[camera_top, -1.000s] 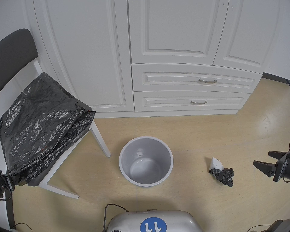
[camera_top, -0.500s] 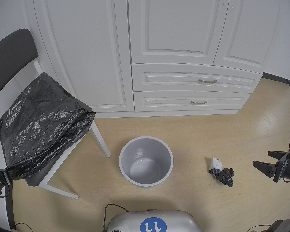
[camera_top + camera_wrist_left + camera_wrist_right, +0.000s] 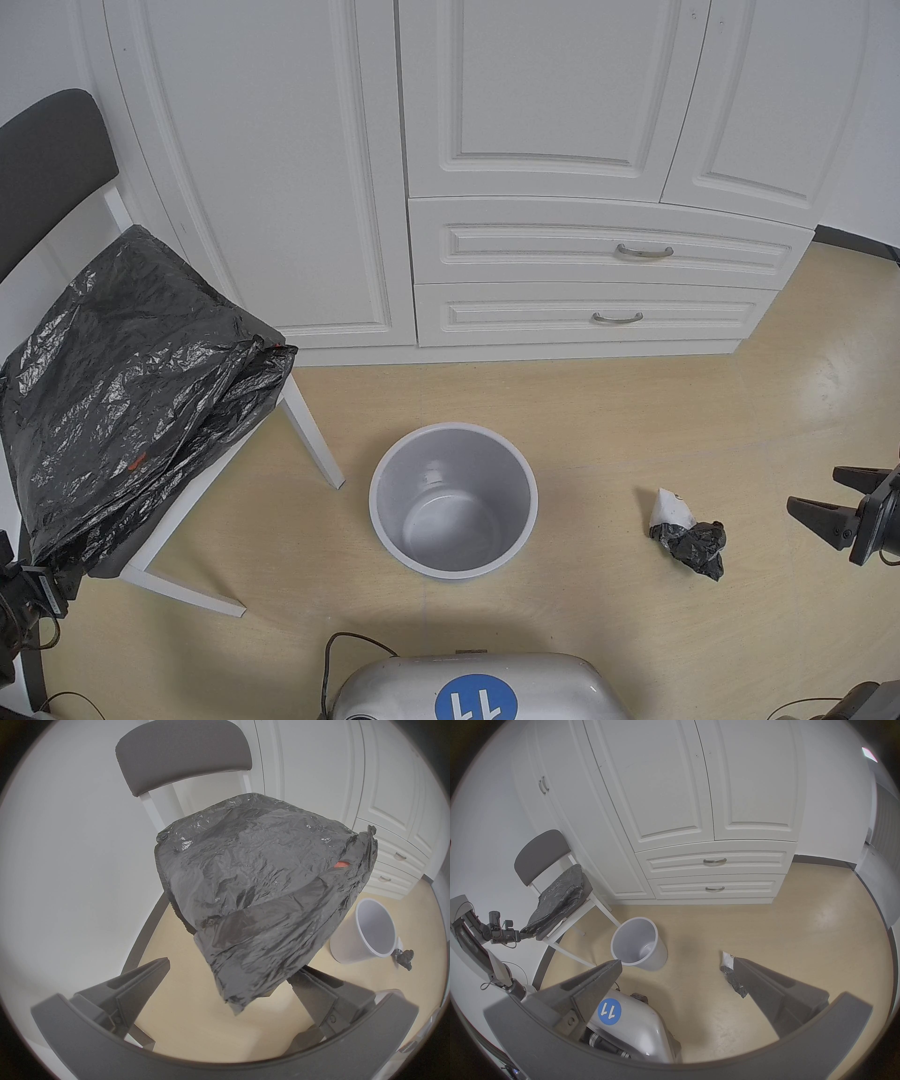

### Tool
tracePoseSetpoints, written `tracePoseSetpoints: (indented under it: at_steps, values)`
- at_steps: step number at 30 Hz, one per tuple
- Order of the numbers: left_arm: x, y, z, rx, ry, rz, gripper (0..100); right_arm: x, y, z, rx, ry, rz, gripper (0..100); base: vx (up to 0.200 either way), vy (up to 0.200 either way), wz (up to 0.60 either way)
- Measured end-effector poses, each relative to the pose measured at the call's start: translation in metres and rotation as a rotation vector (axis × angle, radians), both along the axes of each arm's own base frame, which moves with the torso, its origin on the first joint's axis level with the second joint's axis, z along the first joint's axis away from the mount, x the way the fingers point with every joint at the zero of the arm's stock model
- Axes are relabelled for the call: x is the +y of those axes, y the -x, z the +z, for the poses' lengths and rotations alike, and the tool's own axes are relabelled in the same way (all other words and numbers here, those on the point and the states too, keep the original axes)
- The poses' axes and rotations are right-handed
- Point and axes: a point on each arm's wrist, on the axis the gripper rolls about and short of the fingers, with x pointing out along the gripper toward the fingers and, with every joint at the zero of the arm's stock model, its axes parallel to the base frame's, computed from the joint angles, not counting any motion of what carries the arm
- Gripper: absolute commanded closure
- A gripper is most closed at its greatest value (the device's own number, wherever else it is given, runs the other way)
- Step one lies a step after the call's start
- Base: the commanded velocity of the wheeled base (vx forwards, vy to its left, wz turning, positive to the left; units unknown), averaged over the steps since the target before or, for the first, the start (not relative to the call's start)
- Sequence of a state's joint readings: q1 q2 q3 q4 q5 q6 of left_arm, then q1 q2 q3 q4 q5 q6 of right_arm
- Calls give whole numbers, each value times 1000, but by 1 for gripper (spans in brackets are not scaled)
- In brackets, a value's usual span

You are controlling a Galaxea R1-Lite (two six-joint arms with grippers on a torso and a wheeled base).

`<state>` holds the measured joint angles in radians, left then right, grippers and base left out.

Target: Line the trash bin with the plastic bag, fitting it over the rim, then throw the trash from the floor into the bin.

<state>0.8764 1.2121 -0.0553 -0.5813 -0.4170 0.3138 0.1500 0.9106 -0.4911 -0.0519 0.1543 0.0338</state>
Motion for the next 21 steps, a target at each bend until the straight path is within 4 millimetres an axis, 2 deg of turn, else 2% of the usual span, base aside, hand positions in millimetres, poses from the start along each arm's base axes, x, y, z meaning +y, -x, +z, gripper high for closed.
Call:
tracePoseSetpoints:
  at_steps: [21]
  values:
    - [16,-8,6,-34,46,63,0,0,2,1,-9,-1,0,0,0,0,0]
